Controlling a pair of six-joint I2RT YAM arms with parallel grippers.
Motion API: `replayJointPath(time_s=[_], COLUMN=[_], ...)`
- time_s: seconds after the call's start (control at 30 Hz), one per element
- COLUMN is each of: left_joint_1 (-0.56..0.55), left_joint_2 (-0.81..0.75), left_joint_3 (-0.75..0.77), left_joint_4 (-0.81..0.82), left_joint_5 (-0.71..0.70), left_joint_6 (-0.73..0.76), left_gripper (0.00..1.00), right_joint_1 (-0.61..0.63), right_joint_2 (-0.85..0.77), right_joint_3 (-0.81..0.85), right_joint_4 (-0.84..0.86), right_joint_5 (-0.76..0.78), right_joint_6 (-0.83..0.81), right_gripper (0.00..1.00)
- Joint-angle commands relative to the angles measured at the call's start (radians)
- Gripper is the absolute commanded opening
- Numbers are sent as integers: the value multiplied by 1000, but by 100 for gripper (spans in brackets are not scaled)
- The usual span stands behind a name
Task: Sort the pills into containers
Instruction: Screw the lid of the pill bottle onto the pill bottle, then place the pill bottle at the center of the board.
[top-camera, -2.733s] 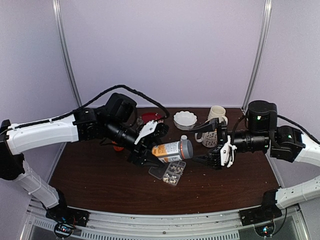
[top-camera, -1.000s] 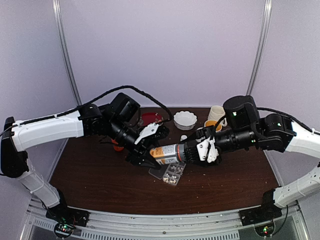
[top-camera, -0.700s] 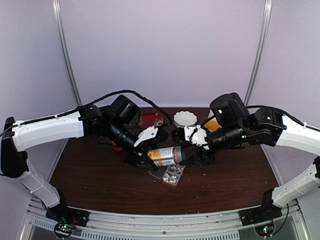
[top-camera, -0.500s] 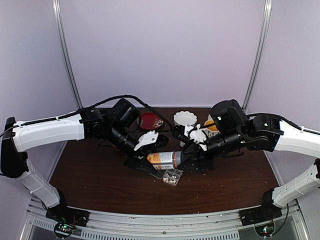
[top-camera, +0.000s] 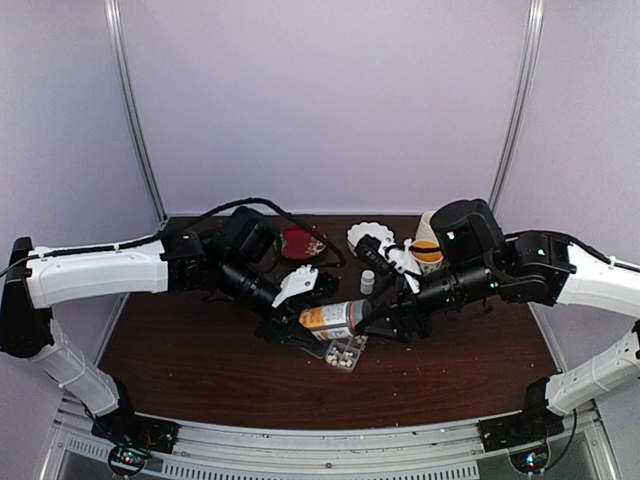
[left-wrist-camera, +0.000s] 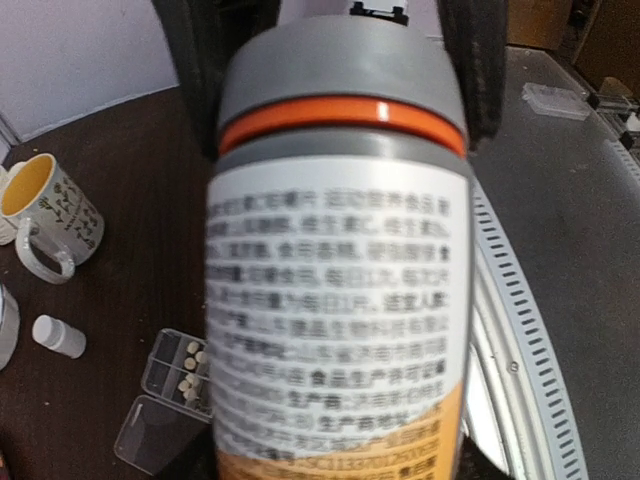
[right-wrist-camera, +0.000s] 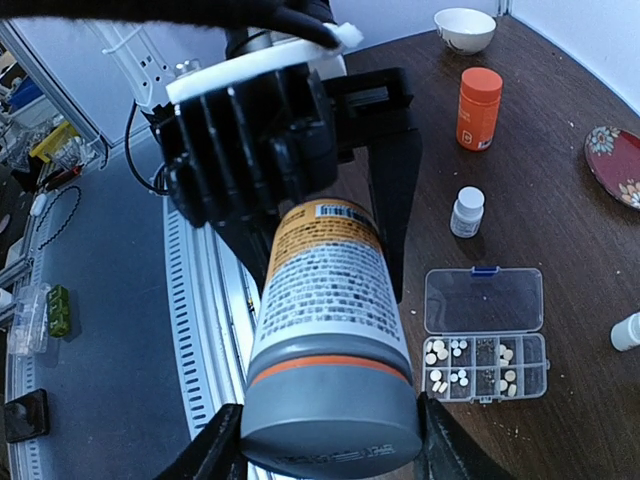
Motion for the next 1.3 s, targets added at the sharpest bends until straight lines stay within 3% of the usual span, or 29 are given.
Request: replayJointPath(time_s=[0.0, 0.03, 0.07, 0.33, 0.53, 0.67, 0.8, 0.9, 1.0, 1.17, 1.27], left_joint_1=[3, 4, 6, 18, 22, 28, 38, 40, 47, 66, 69], left_joint_2=[-70, -83, -97, -208, -283, -295, -288, -276, -265, -255, -241], left_joint_3=[-52, -67, -82, -160, -232, -257, -269, -265, -261, -287, -297], left_joint_4=[390, 412, 425, 354, 363, 380, 382, 362, 336, 369, 391], left_joint_5=[-118, -126, -138, -281, -449, -533, -567, -667, -768, -752, -748], left_joint_6=[-64, -72, -80, -83, -138, -225, -309, -391, -512, -577, -597], left_gripper=[80, 94, 97, 98, 97, 98, 98, 98, 98, 97, 97], right_joint_1=[-4, -11, -19, -169, -262, -297, -325, -346, -366, -389, -399], right_joint_2=[-3, -4, -5, 56, 162, 266, 390, 480, 559, 611, 620], right_joint_3=[32, 34, 39, 171, 227, 279, 347, 384, 421, 437, 424], right_joint_4=[-110, -137, -168, -564, -759, -817, -865, -880, -896, -859, -838], right_joint_5=[15, 15, 14, 61, 220, 341, 382, 385, 385, 359, 351], right_joint_6=[22, 7, -8, -77, -77, -78, -112, -140, -151, -174, -182], right_gripper=[8, 8, 8, 7, 6, 6, 6, 7, 13, 23, 37])
